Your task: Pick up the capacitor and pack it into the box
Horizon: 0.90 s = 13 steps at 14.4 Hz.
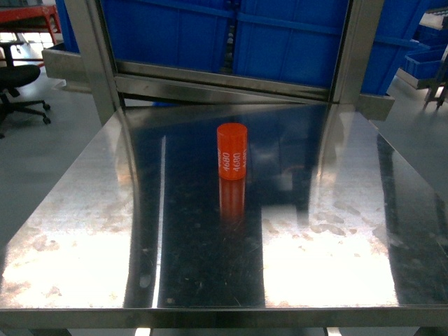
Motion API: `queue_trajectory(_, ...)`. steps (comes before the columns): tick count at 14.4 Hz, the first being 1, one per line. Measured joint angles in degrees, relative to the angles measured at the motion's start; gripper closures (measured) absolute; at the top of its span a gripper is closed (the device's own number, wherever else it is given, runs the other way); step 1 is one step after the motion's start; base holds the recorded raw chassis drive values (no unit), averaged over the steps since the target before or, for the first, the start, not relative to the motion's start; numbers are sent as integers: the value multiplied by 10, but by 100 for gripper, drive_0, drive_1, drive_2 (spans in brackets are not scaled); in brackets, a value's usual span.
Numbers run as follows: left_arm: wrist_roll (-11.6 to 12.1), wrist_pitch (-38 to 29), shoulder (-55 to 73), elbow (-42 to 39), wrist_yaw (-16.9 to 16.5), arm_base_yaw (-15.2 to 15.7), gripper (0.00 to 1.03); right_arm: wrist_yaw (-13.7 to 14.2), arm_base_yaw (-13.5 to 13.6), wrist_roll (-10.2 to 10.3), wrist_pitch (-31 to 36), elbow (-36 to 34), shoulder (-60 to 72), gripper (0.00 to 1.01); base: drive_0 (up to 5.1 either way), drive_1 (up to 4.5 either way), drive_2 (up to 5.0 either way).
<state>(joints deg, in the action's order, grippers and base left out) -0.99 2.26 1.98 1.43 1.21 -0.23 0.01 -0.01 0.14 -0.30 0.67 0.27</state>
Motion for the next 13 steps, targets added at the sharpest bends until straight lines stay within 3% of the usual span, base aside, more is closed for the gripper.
queue_trajectory(1,-34,-130,176,20,16,-3,5,0,0,0,1,0,0,3,0,0,0)
queue_trajectory(2,-48,-249,316,45,24,-23,5,0,0,0,0,0,0,3,0,0,0)
queue_trajectory(4,-53,-474,613,154,38,-88,5,0,0,0,0,0,0,3,0,0,0)
queue_trajectory(5,-53,-525,736,225,52,-124,5,0,0,0,0,0,0,3,0,0,0)
queue_trajectory(7,-57,-512,952,400,78,-193,5,0,0,0,0,0,0,3,0,0,0)
queue_trajectory(8,-57,-499,1001,454,78,-212,5,0,0,0,0,0,0,3,0,0,0)
queue_trajectory(11,-50,-481,1102,567,82,-245,5,0,0,0,0,0,0,3,0,0,0)
queue_trajectory(13,-45,-463,1161,619,81,-251,5,0,0,0,0,0,0,3,0,0,0)
